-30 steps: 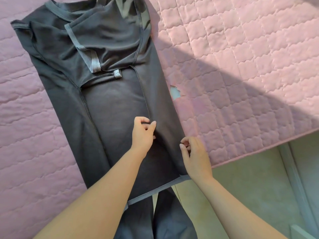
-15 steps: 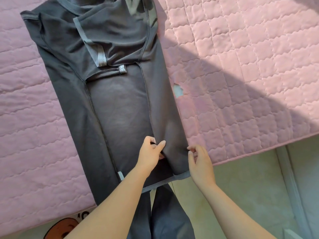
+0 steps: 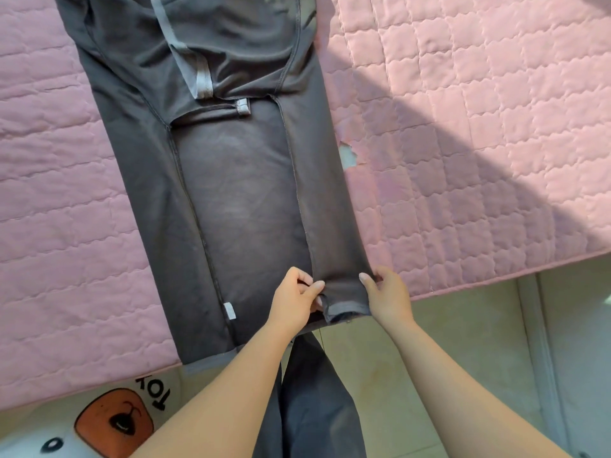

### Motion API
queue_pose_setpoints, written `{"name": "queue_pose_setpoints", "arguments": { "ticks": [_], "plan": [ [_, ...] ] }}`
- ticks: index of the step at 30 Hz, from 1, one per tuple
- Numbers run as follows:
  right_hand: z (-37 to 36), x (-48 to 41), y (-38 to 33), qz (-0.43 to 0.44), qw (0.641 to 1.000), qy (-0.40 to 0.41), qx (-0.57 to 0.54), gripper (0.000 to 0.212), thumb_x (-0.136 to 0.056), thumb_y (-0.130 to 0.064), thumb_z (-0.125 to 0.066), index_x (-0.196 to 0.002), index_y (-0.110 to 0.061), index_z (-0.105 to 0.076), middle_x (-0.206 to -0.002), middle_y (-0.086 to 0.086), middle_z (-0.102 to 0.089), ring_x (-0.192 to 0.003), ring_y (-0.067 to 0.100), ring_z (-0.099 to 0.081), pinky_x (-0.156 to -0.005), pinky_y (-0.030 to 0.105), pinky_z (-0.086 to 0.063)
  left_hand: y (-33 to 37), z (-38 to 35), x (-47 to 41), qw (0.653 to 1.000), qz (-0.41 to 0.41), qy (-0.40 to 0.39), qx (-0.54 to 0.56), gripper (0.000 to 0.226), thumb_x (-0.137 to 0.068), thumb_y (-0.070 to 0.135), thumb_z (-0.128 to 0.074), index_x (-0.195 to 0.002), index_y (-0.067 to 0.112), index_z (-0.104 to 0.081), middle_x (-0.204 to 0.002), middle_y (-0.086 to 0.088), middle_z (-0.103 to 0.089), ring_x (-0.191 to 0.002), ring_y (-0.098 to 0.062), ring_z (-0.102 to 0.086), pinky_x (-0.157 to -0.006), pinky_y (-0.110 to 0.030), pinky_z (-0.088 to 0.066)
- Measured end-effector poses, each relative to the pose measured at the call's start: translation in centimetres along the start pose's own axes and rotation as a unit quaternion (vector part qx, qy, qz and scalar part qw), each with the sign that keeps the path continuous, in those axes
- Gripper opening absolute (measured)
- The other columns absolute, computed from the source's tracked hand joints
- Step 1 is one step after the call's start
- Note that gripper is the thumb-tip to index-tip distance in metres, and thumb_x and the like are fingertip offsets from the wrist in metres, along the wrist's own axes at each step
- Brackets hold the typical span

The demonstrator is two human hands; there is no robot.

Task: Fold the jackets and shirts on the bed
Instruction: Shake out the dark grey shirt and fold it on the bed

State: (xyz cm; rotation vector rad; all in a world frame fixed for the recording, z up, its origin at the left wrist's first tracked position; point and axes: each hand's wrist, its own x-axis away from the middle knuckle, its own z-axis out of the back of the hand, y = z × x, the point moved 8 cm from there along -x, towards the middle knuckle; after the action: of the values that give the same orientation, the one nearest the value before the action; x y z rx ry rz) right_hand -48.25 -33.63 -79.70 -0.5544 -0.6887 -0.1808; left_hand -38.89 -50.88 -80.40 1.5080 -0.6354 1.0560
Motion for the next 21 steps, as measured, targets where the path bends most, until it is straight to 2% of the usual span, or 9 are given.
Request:
{"name": "queue_pose_setpoints", "arguments": {
  "ticks": [3, 6, 8, 9, 12, 15, 17, 19, 21],
  "plan": [
    [-0.5, 0.3, 0.0, -0.019, 0.999, -0.026, -0.025, 0.018, -0.09, -0.027, -0.065, -0.086, -0.014, -0.054, -0.08, -0.005, -0.059, -0.083, 0.02, -0.055, -0.07, 0.029, -0.039, -1.0, -1.5, 0.9, 0.999, 0.011, -0.033, -0.019, 0.035, -0.085, 0.03, -0.072, -0.111, 0.019, -0.051, -0.094, -0.003, -0.066, -0.083, -0.014, -0.065, -0.074, -0.026, -0.053],
    [-1.5, 0.0, 1.2, -0.062, 0.993, -0.099, -0.027, 0.042, -0.073, -0.033, -0.081, -0.104, -0.01, -0.064, -0.102, 0.0, -0.068, -0.096, 0.016, -0.06, -0.086, 0.031, -0.049, -2.1, -1.5, 0.6, 0.997, 0.042, -0.015, -0.07, 0.022, -0.083, 0.024, -0.073, -0.098, 0.015, -0.06, -0.088, -0.001, -0.069, -0.079, -0.014, -0.068, -0.08, -0.035, -0.056],
    [-1.6, -0.2, 1.8, -0.086, 0.987, -0.133, 0.03, 0.056, -0.06, -0.038, -0.087, -0.106, -0.011, -0.066, -0.105, 0.002, -0.069, -0.097, 0.018, -0.063, -0.086, 0.032, -0.05, -3.1, -1.3, 0.4, 0.99, 0.083, -0.009, -0.111, 0.011, -0.083, 0.018, -0.067, -0.082, 0.013, -0.058, -0.075, -0.002, -0.067, -0.07, -0.017, -0.068, -0.081, -0.039, -0.057],
    [-1.5, -0.1, 1.9, -0.095, 0.983, -0.145, 0.063, 0.055, -0.06, -0.035, -0.088, -0.104, -0.011, -0.066, -0.103, 0.002, -0.069, -0.096, 0.02, -0.063, -0.084, 0.031, -0.05, -3.4, -1.1, 0.5, 0.986, 0.096, -0.012, -0.137, 0.011, -0.082, 0.019, -0.065, -0.078, 0.014, -0.056, -0.073, -0.002, -0.068, -0.072, -0.019, -0.069, -0.078, -0.038, -0.057],
    [-0.8, 0.2, 1.5, -0.075, 0.971, -0.152, 0.168, 0.047, -0.066, -0.023, -0.087, -0.097, -0.015, -0.052, -0.097, 0.001, -0.06, -0.093, 0.024, -0.056, -0.073, 0.032, -0.045, -3.2, -0.3, 0.8, 0.953, 0.076, -0.036, -0.291, 0.013, -0.077, 0.026, -0.066, -0.083, 0.023, -0.054, -0.085, 0.003, -0.067, -0.079, -0.019, -0.066, -0.07, -0.032, -0.052],
    [0.6, -0.1, -1.2, 0.068, 0.958, -0.084, 0.265, 0.056, -0.067, -0.028, -0.083, -0.106, -0.015, -0.046, -0.109, 0.003, -0.051, -0.104, 0.026, -0.05, -0.08, 0.04, -0.048, -1.9, 2.4, 1.3, 0.89, 0.005, -0.021, -0.455, 0.019, -0.082, 0.022, -0.062, -0.093, 0.027, -0.047, -0.092, 0.006, -0.063, -0.084, -0.016, -0.059, -0.066, -0.028, -0.042],
    [1.0, 0.0, -3.6, 0.211, 0.933, -0.068, 0.284, 0.058, -0.074, -0.028, -0.076, -0.122, -0.015, -0.046, -0.122, 0.004, -0.047, -0.114, 0.027, -0.047, -0.089, 0.044, -0.047, 0.4, 5.1, 2.1, 0.875, -0.108, 0.041, -0.471, 0.022, -0.082, 0.016, -0.058, -0.095, 0.027, -0.044, -0.09, 0.009, -0.058, -0.081, -0.013, -0.055, -0.066, -0.025, -0.037],
    [1.8, 0.0, -6.1, 0.331, 0.881, -0.023, 0.337, 0.059, -0.081, -0.022, -0.067, -0.135, -0.013, -0.044, -0.14, 0.006, -0.042, -0.127, 0.029, -0.043, -0.097, 0.045, -0.044, 2.8, 8.3, 3.2, 0.848, -0.218, 0.137, -0.463, 0.025, -0.079, 0.007, -0.059, -0.098, 0.022, -0.051, -0.095, 0.007, -0.054, -0.085, -0.015, -0.053, -0.072, -0.025, -0.039],
    [1.5, -0.2, -8.4, 0.409, 0.809, -0.007, 0.423, 0.062, -0.085, -0.014, -0.056, -0.144, -0.011, -0.039, -0.153, 0.007, -0.033, -0.139, 0.028, -0.033, -0.104, 0.044, -0.04, 3.5, 12.6, 3.2, 0.828, -0.243, 0.222, -0.454, 0.041, -0.073, -0.009, -0.059, -0.108, 0.012, -0.057, -0.109, -0.003, -0.056, -0.097, -0.022, -0.055, -0.083, -0.033, -0.044]
  ]
}}
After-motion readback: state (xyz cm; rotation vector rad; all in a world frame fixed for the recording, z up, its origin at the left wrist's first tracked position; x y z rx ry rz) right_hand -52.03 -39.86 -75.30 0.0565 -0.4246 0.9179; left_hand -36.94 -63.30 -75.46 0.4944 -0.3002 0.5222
